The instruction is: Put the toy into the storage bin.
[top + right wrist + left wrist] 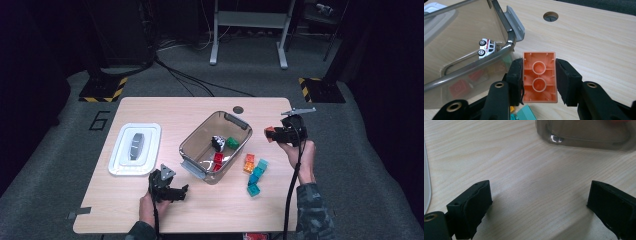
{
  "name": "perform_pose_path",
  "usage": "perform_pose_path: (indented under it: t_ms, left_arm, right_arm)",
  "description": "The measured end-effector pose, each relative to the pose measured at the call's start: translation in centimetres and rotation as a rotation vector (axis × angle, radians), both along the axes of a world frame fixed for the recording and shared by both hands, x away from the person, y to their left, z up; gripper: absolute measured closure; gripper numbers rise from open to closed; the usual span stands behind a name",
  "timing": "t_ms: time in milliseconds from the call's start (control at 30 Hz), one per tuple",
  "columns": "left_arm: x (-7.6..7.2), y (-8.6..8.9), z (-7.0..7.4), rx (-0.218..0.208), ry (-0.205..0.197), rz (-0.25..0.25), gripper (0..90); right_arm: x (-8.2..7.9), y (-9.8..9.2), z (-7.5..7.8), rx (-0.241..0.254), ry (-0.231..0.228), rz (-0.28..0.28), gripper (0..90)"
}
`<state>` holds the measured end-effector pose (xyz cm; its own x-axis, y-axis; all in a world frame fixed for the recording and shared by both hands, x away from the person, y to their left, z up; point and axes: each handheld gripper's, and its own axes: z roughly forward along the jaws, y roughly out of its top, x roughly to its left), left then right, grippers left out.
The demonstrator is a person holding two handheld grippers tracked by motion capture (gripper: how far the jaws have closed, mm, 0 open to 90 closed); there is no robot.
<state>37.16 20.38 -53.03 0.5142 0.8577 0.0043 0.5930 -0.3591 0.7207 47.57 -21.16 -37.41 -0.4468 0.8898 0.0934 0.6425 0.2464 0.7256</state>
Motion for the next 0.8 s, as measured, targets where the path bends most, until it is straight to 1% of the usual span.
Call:
perform_pose_path:
  t_ms: [100, 167, 200, 233, 300, 433, 533, 567, 600, 633, 667, 800]
  left_arm:
    - [0.0, 0.0, 0.0, 0.002, 0.0, -0.001, 5.1]
    - [0.0, 0.0, 0.0, 0.003, 0.0, -0.004, 5.1]
    - [0.0, 0.0, 0.0, 0.0, 0.001, 0.0, 5.1]
    - [0.0, 0.0, 0.0, 0.002, 0.0, -0.002, 5.1]
    - [0.0, 0.0, 0.0, 0.002, 0.0, -0.001, 5.0]
    - [0.0, 0.0, 0.0, 0.002, 0.0, -0.001, 5.1]
    - [0.0, 0.0, 0.0, 0.002, 0.0, -0.001, 5.1]
    - [0.0, 0.0, 0.0, 0.003, 0.001, -0.002, 5.1]
    - [0.0, 0.0, 0.0, 0.001, -0.003, 0.001, 5.1]
    - [0.0, 0.0, 0.0, 0.0, 0.0, 0.0, 5.1]
    - [0.0, 0.0, 0.0, 0.003, 0.0, -0.002, 5.1]
    - [0.0, 0.0, 0.0, 0.0, 0.0, 0.0, 5.1]
  right_arm:
    - [0.1, 0.1, 0.8, 0.003, -0.015, 0.009, 59.0]
    - [0.1, 0.4, 1.3, -0.011, -0.026, 0.013, 59.0]
    - [0.1, 0.6, 1.5, -0.012, -0.023, 0.013, 59.0]
    - [0.1, 0.8, 1.8, -0.019, -0.033, 0.024, 59.0]
    - [0.1, 1.3, 2.2, -0.012, -0.032, 0.025, 59.0]
    - [0.4, 2.2, 2.9, -0.021, -0.043, 0.056, 59.0]
    - [0.6, 3.2, 3.4, -0.021, -0.05, 0.079, 58.9]
    - [0.7, 3.5, 3.5, -0.03, -0.055, 0.093, 58.9]
    - [0.8, 4.0, 3.6, -0.029, -0.045, 0.096, 58.9]
    - [0.8, 4.5, 3.6, -0.031, -0.05, 0.106, 58.9]
    - [0.9, 5.0, 3.6, -0.03, -0.048, 0.112, 58.9]
    - [1.3, 6.9, 3.3, -0.057, -0.039, 0.158, 58.9]
